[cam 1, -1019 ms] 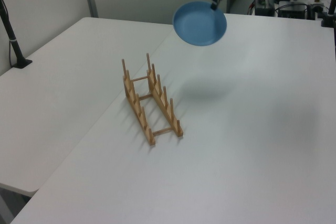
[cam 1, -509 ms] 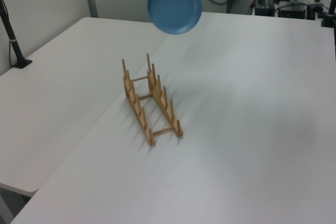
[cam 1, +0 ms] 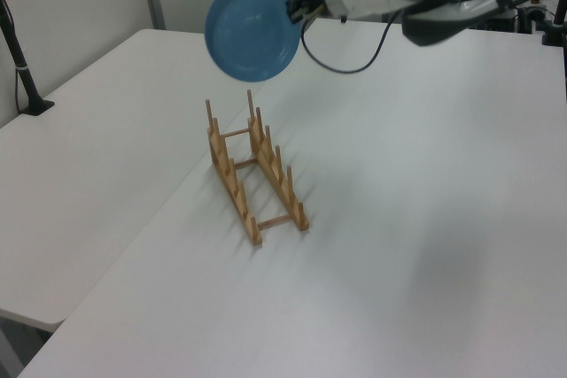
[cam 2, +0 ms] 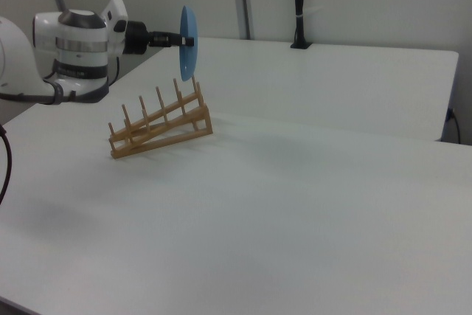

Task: Place plate in plate rack
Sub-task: 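Carry the plate upright over the wooden rack, then lower the plate edge-first between the rack's pegs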

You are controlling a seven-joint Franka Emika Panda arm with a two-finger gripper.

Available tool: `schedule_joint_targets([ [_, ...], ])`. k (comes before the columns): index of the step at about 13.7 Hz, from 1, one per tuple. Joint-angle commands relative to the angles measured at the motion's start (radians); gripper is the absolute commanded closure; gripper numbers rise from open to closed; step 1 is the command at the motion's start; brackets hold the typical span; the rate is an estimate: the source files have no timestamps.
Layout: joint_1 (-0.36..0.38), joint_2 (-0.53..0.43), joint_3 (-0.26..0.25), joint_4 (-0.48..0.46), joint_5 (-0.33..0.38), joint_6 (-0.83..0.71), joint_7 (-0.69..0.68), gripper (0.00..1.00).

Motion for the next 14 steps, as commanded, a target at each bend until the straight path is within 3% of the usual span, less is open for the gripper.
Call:
schedule_joint_targets([
  [1,0.030,0.045,-0.010,0.036,-0.115,0.015,0.096,1.00],
  [7,0.039,0.125,-0.009,0.085,-0.310,0.010,0.236,1.00],
  [14,0.045,0.156,-0.009,0.082,-0.340,0.010,0.238,1.00],
])
